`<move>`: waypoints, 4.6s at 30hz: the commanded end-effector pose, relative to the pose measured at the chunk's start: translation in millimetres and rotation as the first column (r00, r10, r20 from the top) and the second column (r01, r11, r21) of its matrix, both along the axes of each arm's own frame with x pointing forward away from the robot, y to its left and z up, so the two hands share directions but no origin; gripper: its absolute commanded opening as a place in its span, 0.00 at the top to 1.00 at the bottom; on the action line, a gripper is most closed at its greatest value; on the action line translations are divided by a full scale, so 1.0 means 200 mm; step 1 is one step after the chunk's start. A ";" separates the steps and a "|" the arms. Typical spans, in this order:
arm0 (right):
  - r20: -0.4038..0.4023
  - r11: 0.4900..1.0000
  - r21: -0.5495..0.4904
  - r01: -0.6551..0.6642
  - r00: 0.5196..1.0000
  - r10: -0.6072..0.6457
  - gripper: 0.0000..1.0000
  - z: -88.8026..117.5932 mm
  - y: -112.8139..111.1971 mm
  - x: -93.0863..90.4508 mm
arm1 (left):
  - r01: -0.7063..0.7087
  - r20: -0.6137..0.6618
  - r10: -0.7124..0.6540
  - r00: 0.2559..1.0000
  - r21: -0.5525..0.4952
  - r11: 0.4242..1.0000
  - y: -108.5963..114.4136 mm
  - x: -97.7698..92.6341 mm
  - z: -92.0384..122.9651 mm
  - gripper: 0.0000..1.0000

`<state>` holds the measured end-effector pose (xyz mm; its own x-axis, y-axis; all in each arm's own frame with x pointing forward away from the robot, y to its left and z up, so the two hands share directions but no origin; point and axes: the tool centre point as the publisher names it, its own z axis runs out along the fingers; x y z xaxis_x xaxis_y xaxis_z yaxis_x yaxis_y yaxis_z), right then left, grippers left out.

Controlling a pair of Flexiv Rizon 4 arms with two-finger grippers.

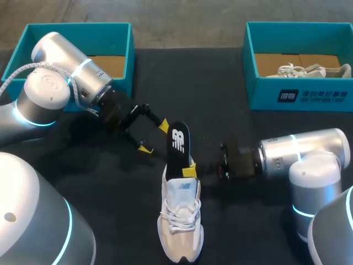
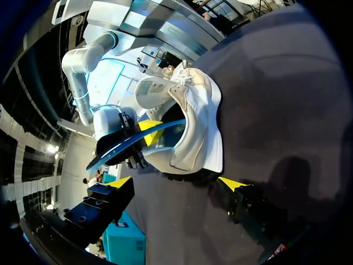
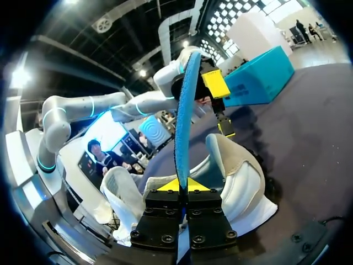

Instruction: Take the shoe out of the shoebox, open the shoe tongue, remove and reinsert the insole, then place the shoe into the shoebox

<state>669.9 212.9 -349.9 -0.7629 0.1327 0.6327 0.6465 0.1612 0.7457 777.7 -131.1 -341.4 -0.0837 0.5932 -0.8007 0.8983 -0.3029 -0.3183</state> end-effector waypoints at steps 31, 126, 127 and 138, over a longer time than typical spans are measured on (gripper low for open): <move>0.027 1.000 -0.002 -0.016 1.000 0.016 0.51 0.07 0.07 0.04 | 0.000 0.001 0.000 1.000 -0.001 1.000 0.00 0.00 0.00 0.00; -0.006 1.000 -0.005 0.000 1.000 0.000 0.71 0.11 0.12 0.07 | 0.000 0.001 0.000 1.000 -0.001 1.000 0.00 0.00 0.00 0.00; -0.004 1.000 -0.006 0.000 1.000 0.000 0.76 0.11 0.12 0.08 | 0.000 0.001 0.000 1.000 -0.001 1.000 0.00 0.00 0.00 0.00; 0.005 1.000 -0.016 -0.001 1.000 0.001 1.00 0.10 0.12 0.11 | 0.000 0.001 0.000 1.000 -0.001 1.000 0.00 0.00 0.00 0.00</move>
